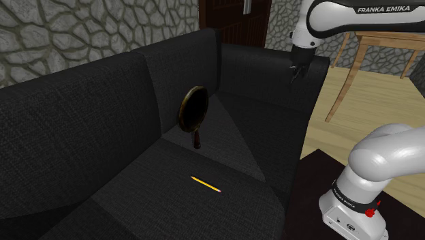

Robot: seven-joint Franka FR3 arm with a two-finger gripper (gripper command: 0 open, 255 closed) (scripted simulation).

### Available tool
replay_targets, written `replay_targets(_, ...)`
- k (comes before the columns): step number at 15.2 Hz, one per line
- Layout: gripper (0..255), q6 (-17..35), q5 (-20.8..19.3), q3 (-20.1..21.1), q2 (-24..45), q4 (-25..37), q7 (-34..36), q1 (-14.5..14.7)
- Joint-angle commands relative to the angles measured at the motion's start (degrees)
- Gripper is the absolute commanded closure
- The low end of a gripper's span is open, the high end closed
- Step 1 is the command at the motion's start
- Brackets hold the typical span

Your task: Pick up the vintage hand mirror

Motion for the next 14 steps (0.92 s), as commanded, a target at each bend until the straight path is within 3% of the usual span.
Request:
replay_targets(1,0,0.0,0.0,0.0,0.0,0.0,0.0,0.0)
replay_targets(7,0,-0.3,7.2,9.9,1.0,1.8,20.2,-0.7)
replay_targets(14,0,1.4,13.1,21.5,8.2,9.4,43.8,-3.6)
